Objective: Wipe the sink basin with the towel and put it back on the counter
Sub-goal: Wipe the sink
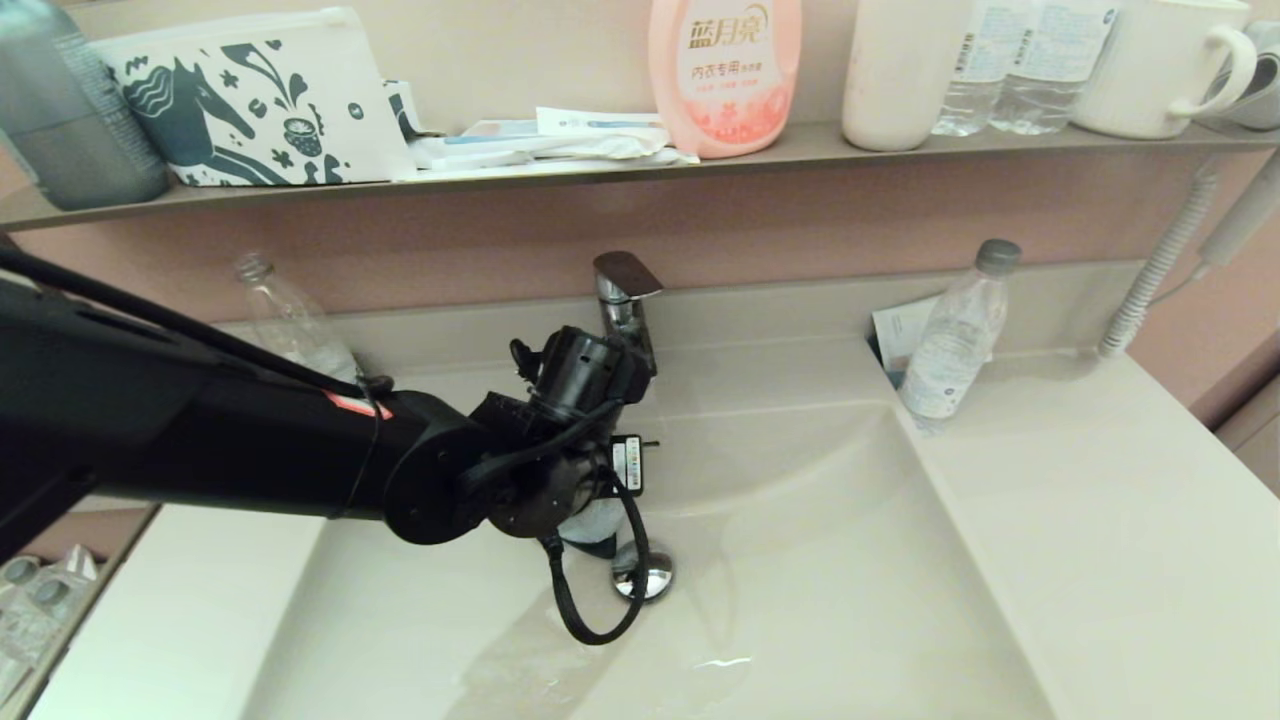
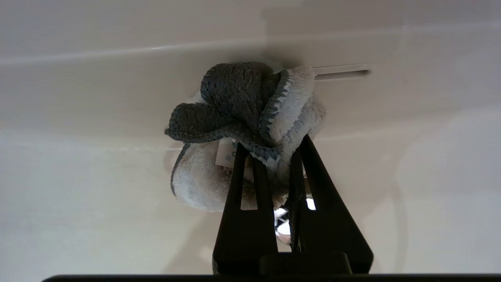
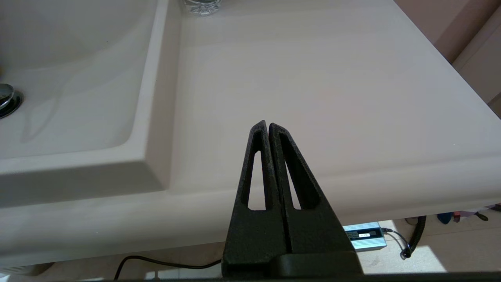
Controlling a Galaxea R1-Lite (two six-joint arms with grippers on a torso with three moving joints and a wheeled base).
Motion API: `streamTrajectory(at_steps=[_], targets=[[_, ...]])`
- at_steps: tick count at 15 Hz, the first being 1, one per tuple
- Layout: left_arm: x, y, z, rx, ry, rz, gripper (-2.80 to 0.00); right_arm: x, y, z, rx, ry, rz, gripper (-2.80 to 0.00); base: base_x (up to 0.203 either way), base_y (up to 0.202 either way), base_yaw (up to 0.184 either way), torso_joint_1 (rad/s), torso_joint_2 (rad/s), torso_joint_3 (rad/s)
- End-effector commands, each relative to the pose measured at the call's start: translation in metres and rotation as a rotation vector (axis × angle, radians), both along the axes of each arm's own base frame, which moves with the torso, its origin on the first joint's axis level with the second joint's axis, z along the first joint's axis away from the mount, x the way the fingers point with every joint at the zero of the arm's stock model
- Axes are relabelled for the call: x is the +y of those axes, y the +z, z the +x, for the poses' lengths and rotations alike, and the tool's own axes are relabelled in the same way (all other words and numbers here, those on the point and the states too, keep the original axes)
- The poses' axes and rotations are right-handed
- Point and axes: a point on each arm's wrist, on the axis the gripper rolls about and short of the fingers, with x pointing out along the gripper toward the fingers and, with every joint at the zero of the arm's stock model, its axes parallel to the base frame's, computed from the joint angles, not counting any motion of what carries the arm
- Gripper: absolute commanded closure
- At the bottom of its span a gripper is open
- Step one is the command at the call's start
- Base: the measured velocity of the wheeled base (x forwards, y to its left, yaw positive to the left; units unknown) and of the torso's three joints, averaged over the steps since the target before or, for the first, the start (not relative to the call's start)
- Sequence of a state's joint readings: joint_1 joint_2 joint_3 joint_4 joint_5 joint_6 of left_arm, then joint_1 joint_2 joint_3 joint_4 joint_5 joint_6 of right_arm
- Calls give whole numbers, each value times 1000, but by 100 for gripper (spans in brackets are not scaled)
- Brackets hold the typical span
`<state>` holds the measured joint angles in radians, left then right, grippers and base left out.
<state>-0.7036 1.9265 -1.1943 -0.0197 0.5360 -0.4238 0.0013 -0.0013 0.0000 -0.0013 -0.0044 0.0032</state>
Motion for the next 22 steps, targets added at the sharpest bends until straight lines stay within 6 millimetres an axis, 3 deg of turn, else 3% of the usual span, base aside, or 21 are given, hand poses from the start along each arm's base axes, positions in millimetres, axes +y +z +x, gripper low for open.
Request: streamTrajectory(at_steps=[1,5,8,11,17,22], targets=[[-8,0,2,16,2,-3,0,0,0,0,1,0,0,0,0,0,0,0,0,0],[0,-6,-2,41,21,8,0,0,0,0,1,0,0,0,0,0,0,0,0,0],[28,-1,8,39,89,9,0,0,0,0,1,0,0,0,0,0,0,0,0,0],[73,7,27,43,158,7,0,0,0,0,1,0,0,0,0,0,0,0,0,0],[172,9,37,109,247,-29,0,0,0,0,1,0,0,0,0,0,0,0,0,0],[224,6,30,141,293,-30,0,0,0,0,1,0,0,0,0,0,0,0,0,0]])
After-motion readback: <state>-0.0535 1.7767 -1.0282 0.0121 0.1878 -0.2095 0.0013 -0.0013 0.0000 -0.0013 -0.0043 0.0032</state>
